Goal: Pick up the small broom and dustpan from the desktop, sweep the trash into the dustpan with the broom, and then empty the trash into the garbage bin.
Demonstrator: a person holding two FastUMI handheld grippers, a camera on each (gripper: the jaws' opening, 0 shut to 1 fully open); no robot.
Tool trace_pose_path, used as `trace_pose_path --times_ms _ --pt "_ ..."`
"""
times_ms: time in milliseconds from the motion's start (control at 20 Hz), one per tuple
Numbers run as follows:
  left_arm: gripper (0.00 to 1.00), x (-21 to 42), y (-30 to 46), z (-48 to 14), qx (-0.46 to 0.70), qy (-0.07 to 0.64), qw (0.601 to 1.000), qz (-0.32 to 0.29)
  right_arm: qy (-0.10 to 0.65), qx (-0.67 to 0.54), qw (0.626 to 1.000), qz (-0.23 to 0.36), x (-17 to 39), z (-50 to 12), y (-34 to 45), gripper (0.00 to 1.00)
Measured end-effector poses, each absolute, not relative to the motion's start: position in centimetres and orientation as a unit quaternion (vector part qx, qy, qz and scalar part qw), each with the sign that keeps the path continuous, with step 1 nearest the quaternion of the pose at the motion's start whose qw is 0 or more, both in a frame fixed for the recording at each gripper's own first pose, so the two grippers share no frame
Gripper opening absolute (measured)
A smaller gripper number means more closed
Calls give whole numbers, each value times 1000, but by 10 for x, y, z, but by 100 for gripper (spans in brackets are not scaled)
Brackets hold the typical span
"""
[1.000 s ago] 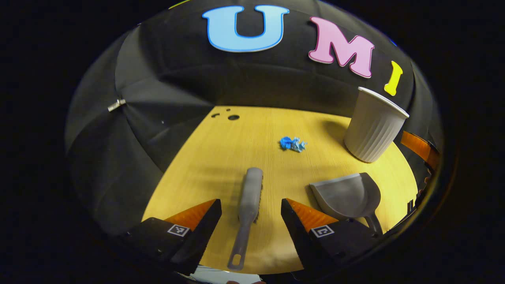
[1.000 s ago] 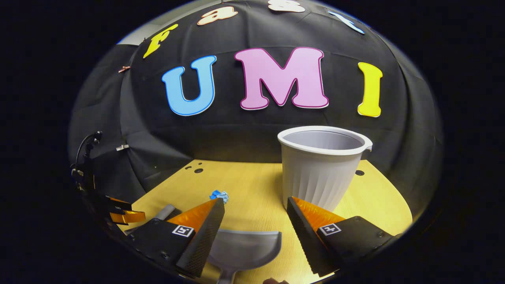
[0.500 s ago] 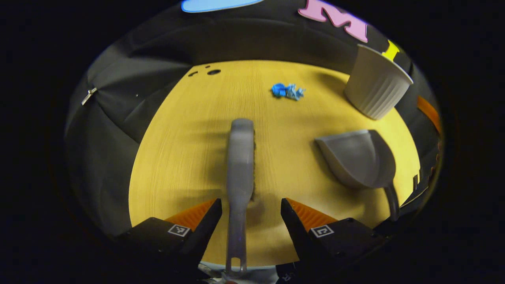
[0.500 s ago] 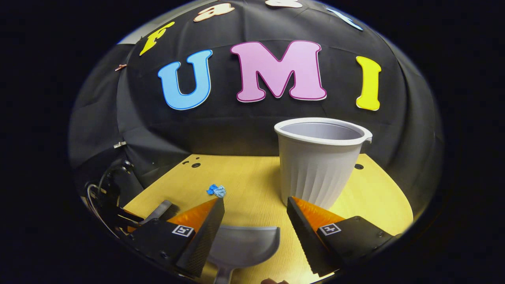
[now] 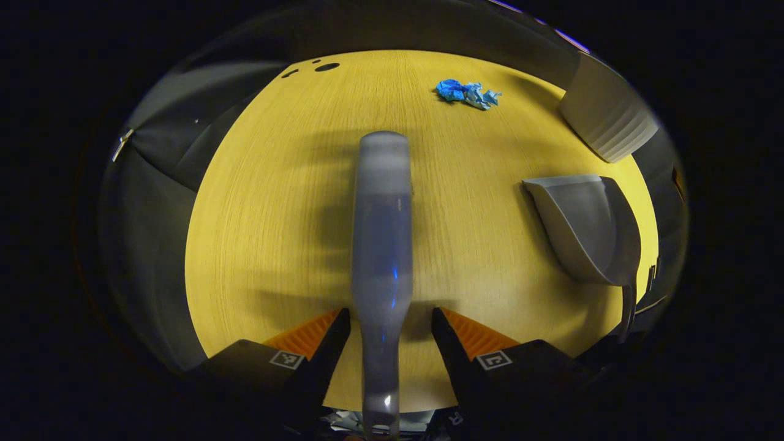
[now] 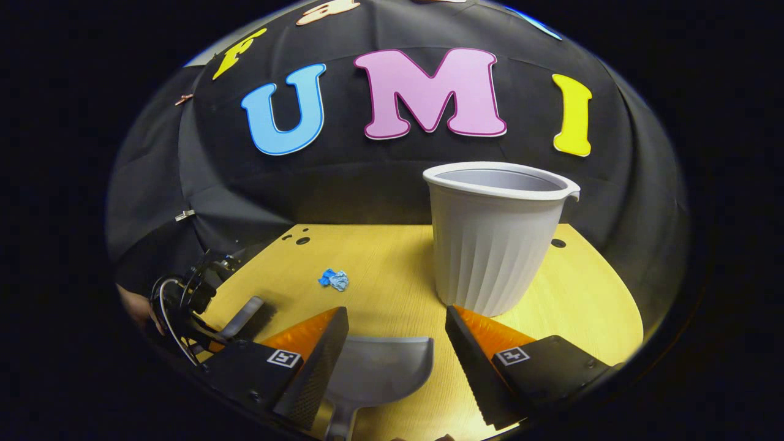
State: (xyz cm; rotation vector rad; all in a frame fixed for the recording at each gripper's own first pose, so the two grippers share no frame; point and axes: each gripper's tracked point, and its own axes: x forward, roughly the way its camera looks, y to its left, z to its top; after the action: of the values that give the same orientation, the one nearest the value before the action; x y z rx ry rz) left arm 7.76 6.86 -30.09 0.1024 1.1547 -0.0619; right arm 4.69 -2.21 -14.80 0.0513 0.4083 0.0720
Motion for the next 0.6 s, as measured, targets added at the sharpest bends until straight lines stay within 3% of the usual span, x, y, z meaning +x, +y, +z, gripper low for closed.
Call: trace_pose_path --times_ms 100,150,200,300,350,600 --pt "81 78 66 -302 57 555 829 -36 217 30 975 39 43 -155 -18 99" --pt "70 80 65 -303 62 559 826 -40 225 27 973 39 40 -159 -17 99" --pt "66 79 64 -303 66 563 822 -45 231 21 972 40 38 -161 -17 99" --pt "48 81 66 -300 76 566 819 -52 254 9 966 42 30 -171 -16 99" --pt "36 81 66 -299 70 571 817 -46 268 10 962 45 25 -177 -13 99" --pt "27 80 66 -303 48 554 830 -29 348 51 934 60 2 -188 10 99"
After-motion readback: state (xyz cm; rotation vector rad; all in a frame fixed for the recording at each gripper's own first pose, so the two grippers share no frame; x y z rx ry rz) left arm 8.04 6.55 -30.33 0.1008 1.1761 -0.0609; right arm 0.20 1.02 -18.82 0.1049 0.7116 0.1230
